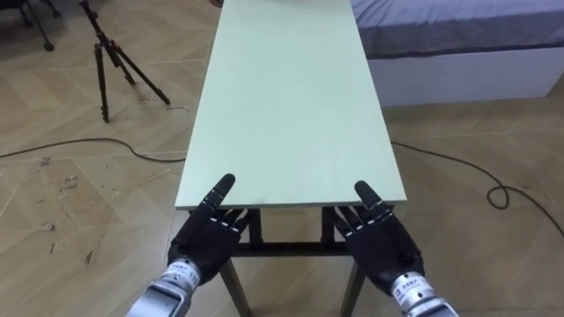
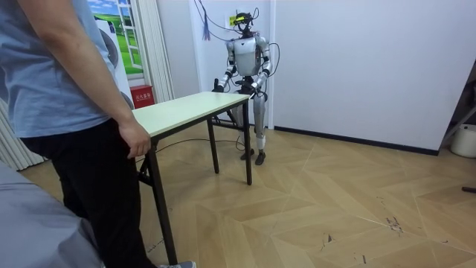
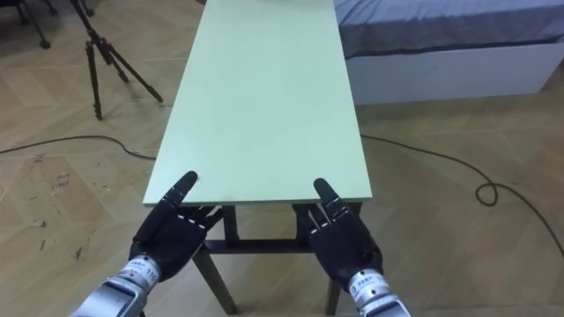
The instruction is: Move table with human
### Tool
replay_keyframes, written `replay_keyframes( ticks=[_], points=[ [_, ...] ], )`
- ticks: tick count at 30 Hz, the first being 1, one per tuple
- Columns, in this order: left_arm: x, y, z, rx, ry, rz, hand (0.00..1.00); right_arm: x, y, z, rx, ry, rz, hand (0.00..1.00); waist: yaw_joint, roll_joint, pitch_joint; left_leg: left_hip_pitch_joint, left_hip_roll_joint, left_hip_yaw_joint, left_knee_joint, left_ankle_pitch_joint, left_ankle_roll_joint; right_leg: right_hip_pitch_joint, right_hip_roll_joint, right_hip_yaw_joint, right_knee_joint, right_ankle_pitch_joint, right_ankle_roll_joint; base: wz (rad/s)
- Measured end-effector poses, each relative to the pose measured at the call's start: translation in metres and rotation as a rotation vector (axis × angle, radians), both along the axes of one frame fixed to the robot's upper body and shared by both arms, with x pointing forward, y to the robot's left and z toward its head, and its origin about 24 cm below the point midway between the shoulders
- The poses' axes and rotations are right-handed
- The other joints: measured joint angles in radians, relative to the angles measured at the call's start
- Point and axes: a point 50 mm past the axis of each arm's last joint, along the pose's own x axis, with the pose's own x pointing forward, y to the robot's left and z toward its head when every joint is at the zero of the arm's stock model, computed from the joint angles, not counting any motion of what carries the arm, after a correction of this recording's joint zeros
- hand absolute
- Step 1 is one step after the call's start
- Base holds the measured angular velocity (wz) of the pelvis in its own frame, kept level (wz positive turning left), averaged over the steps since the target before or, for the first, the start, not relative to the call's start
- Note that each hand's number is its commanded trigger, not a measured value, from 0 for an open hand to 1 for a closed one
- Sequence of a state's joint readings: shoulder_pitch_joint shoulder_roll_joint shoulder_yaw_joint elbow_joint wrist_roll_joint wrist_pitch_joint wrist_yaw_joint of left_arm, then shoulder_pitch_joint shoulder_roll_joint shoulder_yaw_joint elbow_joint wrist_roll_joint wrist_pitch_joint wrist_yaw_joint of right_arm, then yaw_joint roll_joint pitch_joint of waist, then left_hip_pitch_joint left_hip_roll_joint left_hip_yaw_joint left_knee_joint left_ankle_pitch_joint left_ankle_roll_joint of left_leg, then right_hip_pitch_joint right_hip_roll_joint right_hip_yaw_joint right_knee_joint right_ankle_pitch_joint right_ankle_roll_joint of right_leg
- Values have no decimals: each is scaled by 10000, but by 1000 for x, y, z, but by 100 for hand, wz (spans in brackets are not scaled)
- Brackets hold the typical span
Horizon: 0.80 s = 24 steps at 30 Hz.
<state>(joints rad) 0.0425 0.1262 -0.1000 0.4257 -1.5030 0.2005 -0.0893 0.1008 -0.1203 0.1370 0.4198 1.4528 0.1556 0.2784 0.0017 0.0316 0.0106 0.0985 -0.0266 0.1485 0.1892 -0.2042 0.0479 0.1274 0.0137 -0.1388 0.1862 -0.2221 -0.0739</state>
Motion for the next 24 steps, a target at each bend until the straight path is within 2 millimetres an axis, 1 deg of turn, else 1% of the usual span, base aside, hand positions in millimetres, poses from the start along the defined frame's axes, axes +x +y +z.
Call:
replay_keyframes(
  ticks=[9,12,13,14,16,19,20,21,22,23,24],
  points=[
    [4,-1,4,-23,276,100,0,1,1,0,39,103,-132,0,-3,-5,5,2,1,-31,3,0,0,-53,0,-7,5,23,6,0],
    [6,-2,5,34,365,97,0,2,1,1,101,124,-219,0,0,8,18,-6,3,-33,5,0,0,-65,0,-14,10,28,8,0],
    [6,-2,5,32,366,94,0,3,2,1,149,114,-258,0,-1,31,38,-9,4,-38,6,-1,1,-66,1,-18,10,31,8,0],
    [8,-3,6,31,354,86,0,4,2,2,233,87,-318,0,-3,58,80,-17,4,-49,9,0,1,-70,3,-24,10,39,10,0],
    [10,-3,7,54,365,73,0,6,1,3,328,49,-383,0,-7,98,120,-55,4,-78,25,-1,1,-95,6,-38,11,48,8,2],
    [11,-4,9,56,318,50,0,9,2,5,434,-13,-454,0,9,131,120,-217,9,-86,106,-1,1,-212,7,-42,16,53,0,0],
    [12,-5,9,43,295,49,5,10,2,6,431,-22,-462,0,17,136,117,-253,11,-85,109,-1,1,-249,9,-42,20,55,-3,0],
    [12,-5,10,6,249,63,52,11,2,7,496,-13,-509,0,41,140,114,-313,16,-83,124,-1,1,-304,14,-38,18,58,-9,0],
    [13,-6,11,-59,224,105,100,12,3,9,551,13,-555,96,67,139,115,-339,17,-82,129,0,1,-335,17,-30,18,59,-10,0],
    [13,-7,11,-83,226,124,100,12,3,9,587,39,-593,100,80,139,115,-339,17,-81,127,0,1,-339,18,-25,19,59,-10,0],
    [13,-7,11,-117,238,157,100,12,4,10,612,59,-662,100,99,139,114,-337,19,-74,125,1,1,-345,21,-9,17,59,-10,-4]
  ],
)
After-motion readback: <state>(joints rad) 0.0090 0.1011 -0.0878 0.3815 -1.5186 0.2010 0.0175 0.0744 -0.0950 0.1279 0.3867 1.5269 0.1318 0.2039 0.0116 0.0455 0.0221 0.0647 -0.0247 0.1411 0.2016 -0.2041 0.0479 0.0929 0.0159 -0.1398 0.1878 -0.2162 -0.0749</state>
